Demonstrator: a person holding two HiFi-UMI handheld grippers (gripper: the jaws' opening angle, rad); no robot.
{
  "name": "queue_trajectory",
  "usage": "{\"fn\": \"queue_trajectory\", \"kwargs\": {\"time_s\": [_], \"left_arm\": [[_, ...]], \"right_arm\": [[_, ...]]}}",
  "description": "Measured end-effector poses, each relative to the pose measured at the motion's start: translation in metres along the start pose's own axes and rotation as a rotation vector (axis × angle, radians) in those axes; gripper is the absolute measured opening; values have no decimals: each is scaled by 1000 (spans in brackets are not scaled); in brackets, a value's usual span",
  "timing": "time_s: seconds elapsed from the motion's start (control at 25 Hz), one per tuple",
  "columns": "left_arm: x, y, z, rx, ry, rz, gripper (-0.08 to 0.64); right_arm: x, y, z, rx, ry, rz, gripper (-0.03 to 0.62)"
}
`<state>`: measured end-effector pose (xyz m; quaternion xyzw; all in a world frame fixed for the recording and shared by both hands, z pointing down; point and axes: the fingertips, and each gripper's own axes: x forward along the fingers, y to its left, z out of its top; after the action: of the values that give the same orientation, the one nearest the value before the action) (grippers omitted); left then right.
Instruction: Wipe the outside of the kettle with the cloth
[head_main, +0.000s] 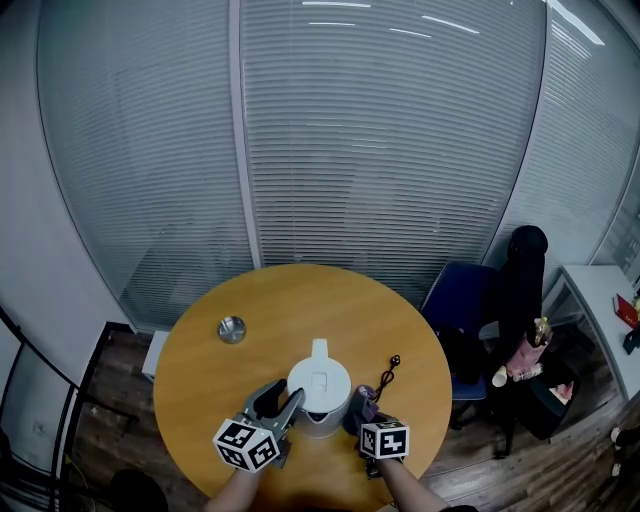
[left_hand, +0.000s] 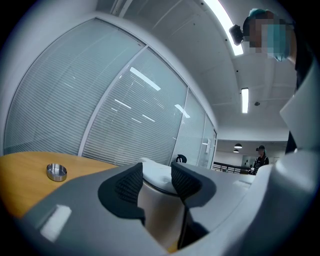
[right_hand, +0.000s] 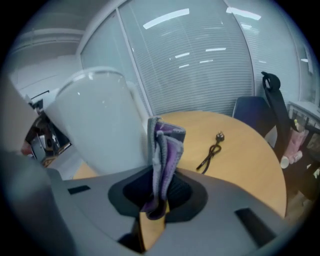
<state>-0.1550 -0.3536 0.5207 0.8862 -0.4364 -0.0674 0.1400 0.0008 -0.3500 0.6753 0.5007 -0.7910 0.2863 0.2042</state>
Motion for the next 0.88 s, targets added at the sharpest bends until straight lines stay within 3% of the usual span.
{"fn": "queue_trajectory", "kwargs": {"time_s": [0.24,0.44,0.64,0.88], "left_arm": [[0,0,0,-6,-1,-1,181],[1,-1,-1,-9,1,-5,181],[1,-1,-1,-14,1,-3,181],[0,-1,-2,-17,3,-4,181]], "right_arm": [[-49,4,95,-86,-244,10,64],[-69,21,142,-129,-353,61,64],[-57,31,141,-153,-331,96,64],[-17,25,92,-134,-191,121,63]]}}
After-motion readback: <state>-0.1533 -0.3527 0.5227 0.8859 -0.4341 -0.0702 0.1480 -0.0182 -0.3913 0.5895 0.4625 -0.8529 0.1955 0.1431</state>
